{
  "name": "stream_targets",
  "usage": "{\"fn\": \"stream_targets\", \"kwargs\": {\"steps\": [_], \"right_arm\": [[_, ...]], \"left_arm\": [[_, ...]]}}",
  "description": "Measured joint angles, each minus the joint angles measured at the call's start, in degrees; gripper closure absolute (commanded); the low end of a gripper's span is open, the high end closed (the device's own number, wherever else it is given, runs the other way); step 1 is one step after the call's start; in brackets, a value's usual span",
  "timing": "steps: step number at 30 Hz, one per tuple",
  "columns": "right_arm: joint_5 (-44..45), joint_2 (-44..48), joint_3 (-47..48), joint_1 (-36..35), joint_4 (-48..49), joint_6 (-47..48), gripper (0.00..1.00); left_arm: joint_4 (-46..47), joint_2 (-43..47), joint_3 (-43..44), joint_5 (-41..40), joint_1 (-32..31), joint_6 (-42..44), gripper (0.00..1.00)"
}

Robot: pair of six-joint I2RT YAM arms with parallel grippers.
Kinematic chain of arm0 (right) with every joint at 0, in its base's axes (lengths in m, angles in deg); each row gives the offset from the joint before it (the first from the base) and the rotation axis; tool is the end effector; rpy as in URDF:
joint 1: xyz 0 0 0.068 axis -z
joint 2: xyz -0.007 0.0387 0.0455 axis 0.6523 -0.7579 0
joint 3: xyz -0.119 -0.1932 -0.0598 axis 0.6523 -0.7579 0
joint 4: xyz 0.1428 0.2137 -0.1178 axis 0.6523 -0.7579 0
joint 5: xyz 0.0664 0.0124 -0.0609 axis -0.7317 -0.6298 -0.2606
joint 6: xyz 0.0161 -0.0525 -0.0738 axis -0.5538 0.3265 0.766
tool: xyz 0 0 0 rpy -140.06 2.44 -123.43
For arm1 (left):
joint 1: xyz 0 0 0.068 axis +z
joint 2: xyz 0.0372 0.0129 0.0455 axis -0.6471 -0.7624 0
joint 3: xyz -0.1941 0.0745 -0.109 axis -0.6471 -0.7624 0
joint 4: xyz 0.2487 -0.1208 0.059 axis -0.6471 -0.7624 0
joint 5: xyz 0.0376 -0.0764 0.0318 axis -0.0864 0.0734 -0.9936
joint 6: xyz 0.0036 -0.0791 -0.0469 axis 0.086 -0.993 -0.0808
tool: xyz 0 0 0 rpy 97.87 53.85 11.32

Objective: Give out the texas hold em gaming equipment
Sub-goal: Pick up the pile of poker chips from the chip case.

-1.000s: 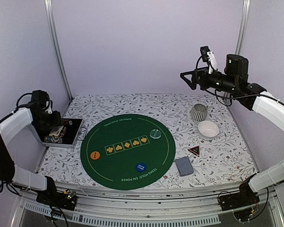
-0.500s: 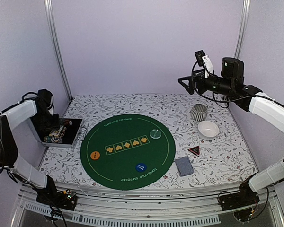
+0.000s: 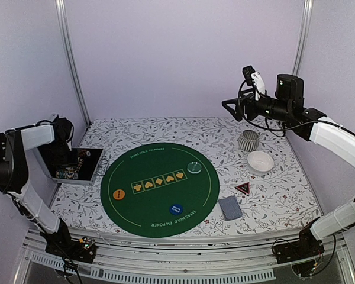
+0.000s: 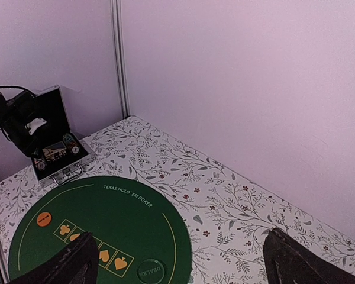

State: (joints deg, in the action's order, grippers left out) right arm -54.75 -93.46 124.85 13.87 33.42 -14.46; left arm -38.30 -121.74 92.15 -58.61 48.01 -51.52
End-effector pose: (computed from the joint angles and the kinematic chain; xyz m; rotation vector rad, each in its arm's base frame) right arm 0.3428 0.2009 0.3346 -0.7053 1.6221 0.5320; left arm 0.3283 0.0646 0.1083 -0.5104 2.7979 0.3394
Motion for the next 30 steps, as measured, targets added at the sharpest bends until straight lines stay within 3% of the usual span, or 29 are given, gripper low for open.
{"fn": "stream_targets", "kwargs": {"steps": [19, 30], "right_arm": [[-0.48, -0.52, -0.31, 0.42, 0.0, 2.34, 0.01], [-0.57, -0.52, -0.37, 0.55, 0.0, 2.8, 0.01]], "left_arm": [[2.27, -6.08, 0.52, -2.49, -1.25, 0.35, 0.63], [2.27, -5.4, -0.2, -2.29, -4.02, 0.33, 0.61]]}}
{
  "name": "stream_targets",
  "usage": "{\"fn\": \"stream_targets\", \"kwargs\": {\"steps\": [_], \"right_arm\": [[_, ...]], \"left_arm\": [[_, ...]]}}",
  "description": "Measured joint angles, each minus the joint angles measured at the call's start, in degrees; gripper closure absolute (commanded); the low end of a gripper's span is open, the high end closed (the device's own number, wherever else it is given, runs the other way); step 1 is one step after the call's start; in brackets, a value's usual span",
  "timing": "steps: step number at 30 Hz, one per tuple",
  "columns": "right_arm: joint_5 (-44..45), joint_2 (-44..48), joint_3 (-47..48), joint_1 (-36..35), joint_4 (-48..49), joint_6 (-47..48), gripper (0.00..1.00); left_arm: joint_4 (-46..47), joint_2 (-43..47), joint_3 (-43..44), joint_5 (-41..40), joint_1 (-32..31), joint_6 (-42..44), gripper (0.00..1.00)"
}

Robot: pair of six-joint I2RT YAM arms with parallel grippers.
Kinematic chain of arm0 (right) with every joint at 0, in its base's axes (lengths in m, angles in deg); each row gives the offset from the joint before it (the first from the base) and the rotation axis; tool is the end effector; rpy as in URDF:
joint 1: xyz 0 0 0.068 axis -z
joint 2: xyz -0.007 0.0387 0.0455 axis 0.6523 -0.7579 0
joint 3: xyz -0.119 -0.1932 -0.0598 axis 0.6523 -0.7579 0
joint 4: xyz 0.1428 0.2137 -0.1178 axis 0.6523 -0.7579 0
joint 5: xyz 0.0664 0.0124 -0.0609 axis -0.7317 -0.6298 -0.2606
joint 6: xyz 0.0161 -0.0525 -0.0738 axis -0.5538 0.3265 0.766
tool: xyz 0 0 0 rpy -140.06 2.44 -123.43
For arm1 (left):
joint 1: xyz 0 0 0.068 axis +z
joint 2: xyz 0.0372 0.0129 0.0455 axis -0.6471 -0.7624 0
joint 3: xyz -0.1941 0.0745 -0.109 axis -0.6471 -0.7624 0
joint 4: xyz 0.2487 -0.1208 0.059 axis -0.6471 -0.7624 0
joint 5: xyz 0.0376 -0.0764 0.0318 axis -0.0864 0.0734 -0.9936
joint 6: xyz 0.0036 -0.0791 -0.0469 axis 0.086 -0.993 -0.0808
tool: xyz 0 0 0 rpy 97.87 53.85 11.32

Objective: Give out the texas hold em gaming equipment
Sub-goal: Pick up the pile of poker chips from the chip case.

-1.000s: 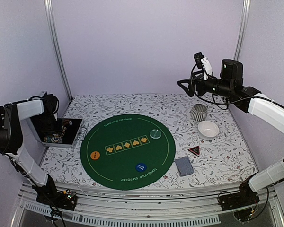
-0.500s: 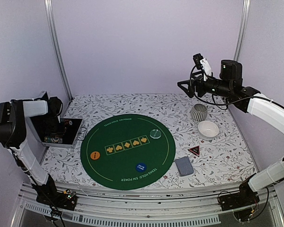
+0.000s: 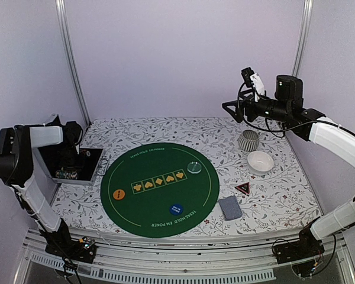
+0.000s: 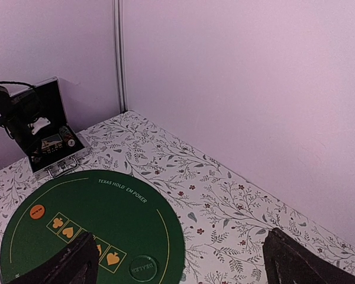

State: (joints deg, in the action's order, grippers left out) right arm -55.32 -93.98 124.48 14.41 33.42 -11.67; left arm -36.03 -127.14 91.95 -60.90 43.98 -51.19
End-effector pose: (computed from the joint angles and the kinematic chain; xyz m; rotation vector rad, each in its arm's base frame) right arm 0.3459 0.1992 0.3285 -0.7451 1.6164 0.4994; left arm 0.3348 0.0447 0.0798 -0.4053 2.8569 0.3949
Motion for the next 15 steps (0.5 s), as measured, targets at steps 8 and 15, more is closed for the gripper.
{"fn": "stream_targets", "kwargs": {"steps": [8, 15], "right_arm": [[-0.2, 0.0, -0.02, 0.15, 0.0, 0.5, 0.01], [-0.59, 0.0, -0.02, 0.2, -0.02, 0.72, 0.01]], "left_arm": [[-0.26, -0.04, 0.04, -1.22, -0.28, 0.17, 0.6], [-0.42, -0.09, 0.2, -1.53, -0.5, 0.17, 0.58]]}}
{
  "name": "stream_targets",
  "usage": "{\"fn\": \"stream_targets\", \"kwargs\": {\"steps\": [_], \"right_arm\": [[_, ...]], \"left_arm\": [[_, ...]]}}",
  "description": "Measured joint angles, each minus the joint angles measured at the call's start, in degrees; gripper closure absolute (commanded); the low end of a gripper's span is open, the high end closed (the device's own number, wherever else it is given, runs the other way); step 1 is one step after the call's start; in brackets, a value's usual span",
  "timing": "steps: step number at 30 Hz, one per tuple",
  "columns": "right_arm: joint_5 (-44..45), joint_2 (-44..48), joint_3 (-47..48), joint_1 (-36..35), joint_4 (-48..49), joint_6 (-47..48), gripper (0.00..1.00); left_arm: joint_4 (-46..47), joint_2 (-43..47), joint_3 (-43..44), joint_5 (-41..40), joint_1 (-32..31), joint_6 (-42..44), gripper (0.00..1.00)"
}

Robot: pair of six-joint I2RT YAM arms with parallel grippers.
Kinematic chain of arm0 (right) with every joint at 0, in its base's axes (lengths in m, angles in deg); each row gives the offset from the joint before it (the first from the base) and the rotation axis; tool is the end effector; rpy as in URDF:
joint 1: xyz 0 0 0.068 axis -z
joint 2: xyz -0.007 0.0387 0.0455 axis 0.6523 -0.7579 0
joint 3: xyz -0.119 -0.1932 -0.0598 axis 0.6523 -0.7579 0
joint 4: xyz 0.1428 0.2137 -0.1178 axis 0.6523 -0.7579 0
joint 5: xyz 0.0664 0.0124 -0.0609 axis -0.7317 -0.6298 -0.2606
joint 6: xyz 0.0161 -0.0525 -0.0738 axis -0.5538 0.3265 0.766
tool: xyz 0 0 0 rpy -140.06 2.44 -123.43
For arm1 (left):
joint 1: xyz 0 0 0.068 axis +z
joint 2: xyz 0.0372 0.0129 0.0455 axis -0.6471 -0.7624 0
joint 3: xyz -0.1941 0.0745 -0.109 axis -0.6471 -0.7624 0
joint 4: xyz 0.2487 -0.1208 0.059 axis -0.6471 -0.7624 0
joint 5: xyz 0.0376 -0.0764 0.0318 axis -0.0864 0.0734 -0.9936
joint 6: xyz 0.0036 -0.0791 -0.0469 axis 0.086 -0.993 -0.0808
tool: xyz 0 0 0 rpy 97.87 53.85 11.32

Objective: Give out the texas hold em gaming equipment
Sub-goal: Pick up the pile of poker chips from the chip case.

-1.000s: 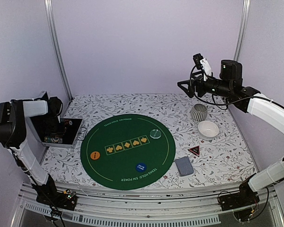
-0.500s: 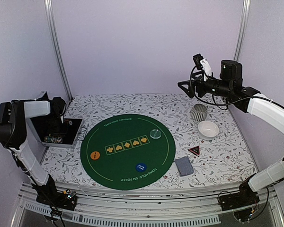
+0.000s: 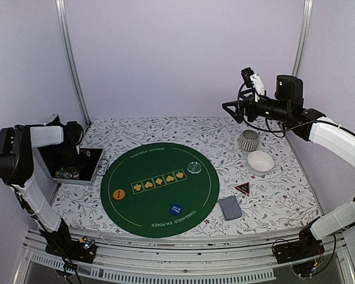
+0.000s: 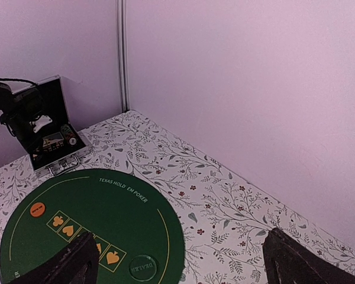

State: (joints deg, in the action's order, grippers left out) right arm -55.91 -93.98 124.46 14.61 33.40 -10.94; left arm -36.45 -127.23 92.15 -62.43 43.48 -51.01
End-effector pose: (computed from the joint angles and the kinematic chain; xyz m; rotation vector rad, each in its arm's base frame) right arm 0.3460 0.1986 0.3283 -0.7592 1.6095 0.4968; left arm 0.3347 0.0439 0.0807 -0.3910 2.8567 0.4334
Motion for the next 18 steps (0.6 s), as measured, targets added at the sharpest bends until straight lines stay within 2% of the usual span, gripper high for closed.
{"fn": "stream_targets", "kwargs": {"steps": [9, 18], "right_arm": [[-0.57, 0.0, 0.02, 0.04, -0.09, 0.13, 0.01], [-0.55, 0.0, 0.0, 0.04, -0.66, 0.72, 0.01]], "left_arm": [[0.07, 0.0, 0.0, -3.48, -0.04, 0.11, 0.55], [0.85, -2.82, 0.02, -1.14, 0.28, 0.98, 0.69]]}}
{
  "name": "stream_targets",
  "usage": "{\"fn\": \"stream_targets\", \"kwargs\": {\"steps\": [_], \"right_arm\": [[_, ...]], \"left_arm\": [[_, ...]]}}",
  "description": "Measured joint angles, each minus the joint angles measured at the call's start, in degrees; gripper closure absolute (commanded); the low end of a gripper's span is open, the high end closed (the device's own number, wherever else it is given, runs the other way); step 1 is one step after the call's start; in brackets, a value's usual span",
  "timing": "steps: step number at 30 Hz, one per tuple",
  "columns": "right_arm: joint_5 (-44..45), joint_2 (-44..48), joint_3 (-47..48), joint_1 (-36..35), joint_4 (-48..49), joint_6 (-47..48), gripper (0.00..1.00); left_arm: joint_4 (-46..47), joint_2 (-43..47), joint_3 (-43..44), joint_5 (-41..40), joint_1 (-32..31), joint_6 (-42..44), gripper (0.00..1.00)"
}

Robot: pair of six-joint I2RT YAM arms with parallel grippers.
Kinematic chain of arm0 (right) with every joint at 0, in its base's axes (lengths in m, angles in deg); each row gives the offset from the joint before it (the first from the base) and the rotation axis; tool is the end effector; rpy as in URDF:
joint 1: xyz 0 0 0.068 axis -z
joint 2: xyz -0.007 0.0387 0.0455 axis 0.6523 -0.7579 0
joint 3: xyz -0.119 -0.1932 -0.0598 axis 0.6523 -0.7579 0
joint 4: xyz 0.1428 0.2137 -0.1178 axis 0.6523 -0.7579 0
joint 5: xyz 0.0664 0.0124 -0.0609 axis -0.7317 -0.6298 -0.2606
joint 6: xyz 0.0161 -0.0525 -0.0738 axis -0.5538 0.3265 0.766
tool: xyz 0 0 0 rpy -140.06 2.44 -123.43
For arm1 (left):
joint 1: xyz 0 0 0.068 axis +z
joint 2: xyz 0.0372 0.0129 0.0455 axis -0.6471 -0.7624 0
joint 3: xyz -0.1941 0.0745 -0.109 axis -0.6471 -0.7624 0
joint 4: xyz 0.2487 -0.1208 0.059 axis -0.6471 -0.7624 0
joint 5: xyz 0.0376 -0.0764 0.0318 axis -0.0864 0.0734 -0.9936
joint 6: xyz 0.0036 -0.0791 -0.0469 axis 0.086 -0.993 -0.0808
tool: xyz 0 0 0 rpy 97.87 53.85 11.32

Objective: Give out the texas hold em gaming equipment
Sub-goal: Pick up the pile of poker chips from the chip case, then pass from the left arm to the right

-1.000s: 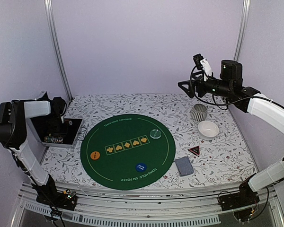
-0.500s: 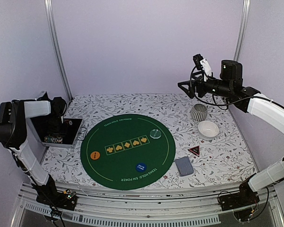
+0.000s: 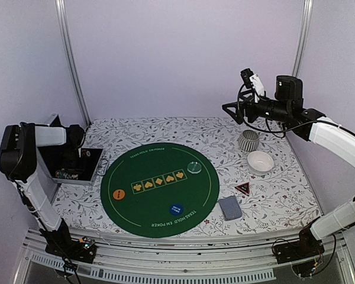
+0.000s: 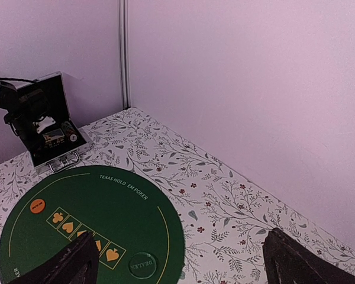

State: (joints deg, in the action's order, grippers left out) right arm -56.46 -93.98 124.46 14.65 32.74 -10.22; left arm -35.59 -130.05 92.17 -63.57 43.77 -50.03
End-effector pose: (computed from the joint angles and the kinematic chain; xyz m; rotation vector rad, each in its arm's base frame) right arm 0.3452 0.1987 0.3267 -0.7772 1.6127 0.4965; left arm 0.3346 0.0472 0.0662 -0.3725 2.8895 0.4740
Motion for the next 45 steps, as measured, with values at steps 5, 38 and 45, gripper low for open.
{"fn": "stream_targets", "kwargs": {"steps": [5, 38, 45], "right_arm": [[0.04, 0.0, 0.02, 0.07, -0.68, 0.28, 0.01], [0.5, -6.78, 4.0, -14.47, 8.44, 1.73, 0.01], [7.13, -21.7, 9.55, -26.99, 10.16, 12.13, 0.0]], "left_arm": [[0.0, -1.11, 0.31, 0.46, 0.39, 0.17, 0.74], [-0.15, 24.02, 13.75, 28.48, -14.1, -9.14, 1.0], [5.64, 20.94, 12.98, 40.28, -22.32, -13.27, 1.0]]}}
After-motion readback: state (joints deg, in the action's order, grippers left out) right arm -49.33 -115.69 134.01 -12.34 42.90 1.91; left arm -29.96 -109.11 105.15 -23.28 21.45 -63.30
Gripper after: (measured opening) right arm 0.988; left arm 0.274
